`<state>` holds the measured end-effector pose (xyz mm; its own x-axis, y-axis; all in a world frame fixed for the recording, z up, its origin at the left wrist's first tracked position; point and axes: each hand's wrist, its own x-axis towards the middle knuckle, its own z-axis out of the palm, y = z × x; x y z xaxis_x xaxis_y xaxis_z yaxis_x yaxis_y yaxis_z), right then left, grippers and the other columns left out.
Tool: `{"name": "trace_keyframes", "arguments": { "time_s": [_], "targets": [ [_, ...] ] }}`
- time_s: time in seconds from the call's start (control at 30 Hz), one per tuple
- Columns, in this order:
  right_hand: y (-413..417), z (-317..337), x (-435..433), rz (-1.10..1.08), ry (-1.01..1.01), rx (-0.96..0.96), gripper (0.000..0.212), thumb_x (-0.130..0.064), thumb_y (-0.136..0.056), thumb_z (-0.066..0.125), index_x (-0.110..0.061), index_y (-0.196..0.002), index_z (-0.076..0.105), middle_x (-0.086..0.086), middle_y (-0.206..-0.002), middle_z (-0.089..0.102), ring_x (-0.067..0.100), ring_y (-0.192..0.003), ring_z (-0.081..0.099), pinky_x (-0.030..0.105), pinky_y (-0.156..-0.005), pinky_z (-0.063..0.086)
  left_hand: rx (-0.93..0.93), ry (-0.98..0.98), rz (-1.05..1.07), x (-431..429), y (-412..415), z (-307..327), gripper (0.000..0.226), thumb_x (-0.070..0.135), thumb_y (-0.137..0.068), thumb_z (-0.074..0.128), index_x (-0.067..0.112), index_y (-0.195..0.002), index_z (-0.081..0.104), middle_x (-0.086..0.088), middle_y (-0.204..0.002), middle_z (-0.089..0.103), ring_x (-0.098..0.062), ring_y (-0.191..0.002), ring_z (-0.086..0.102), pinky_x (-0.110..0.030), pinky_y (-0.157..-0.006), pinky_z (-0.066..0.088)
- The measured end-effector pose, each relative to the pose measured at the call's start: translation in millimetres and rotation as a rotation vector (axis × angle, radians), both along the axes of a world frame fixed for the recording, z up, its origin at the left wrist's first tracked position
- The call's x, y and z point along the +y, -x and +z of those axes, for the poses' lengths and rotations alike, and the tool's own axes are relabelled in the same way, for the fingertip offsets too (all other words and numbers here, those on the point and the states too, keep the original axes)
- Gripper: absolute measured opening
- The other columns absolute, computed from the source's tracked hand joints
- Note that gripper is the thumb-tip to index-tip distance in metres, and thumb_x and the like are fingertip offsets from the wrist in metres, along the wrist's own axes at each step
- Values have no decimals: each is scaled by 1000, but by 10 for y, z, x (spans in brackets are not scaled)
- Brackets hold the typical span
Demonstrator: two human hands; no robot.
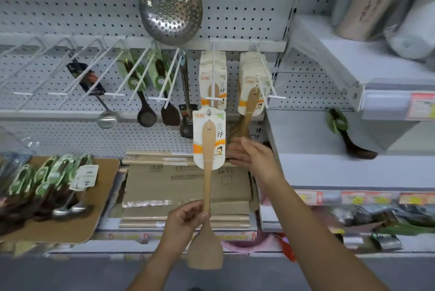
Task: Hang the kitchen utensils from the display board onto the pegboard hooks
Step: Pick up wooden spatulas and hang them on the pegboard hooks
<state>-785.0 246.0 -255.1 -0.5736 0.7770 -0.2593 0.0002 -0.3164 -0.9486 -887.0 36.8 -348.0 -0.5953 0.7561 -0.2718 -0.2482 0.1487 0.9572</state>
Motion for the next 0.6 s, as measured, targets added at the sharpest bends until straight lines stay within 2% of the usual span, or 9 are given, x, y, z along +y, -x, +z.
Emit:
{"name": "trace_keyframes", "arguments": {
  "time_s": [0.07, 0.23, 0.4, 0.6],
  "targets": [
    [-18, 122, -151, 61, -62, 11, 29, -26, -99, 59, -9, -121, 68, 9, -109, 75, 26, -99, 74, 39, -86, 60, -22, -10, 12, 9, -62, -3, 27, -14, -79, 69, 0, -102, 72, -13, -90, 76, -16, -80, 71, -21, -71, 56],
    [-30, 225, -314, 116, -139, 0, 31, -6, -88, 71, -10, -119, 68, 7, -104, 77, 23, -99, 74, 34, -83, 61, -52, -35, 17, -5, -118, -14, 27, -15, -80, 66, 2, -100, 73, -14, -89, 76, -18, -79, 71, -24, -70, 57],
    [36, 192, -322, 131, -180, -67, 30, -3, -86, 73, -13, -114, 71, 4, -100, 78, 28, -97, 74, 48, -88, 59, -19, -32, 14, 5, -121, 5, 24, -14, -78, 70, 2, -94, 75, -17, -86, 75, -20, -78, 71, -29, -74, 58],
    [134, 263, -324, 151, -151, -30, 29, 0, -83, 76, -9, -110, 70, 6, -98, 78, 29, -94, 74, 37, -77, 61, -3, -31, 17, 25, -114, 36, 20, -12, -78, 71, 1, -92, 75, -15, -80, 75, -18, -74, 69, -25, -68, 54]
  ]
}}
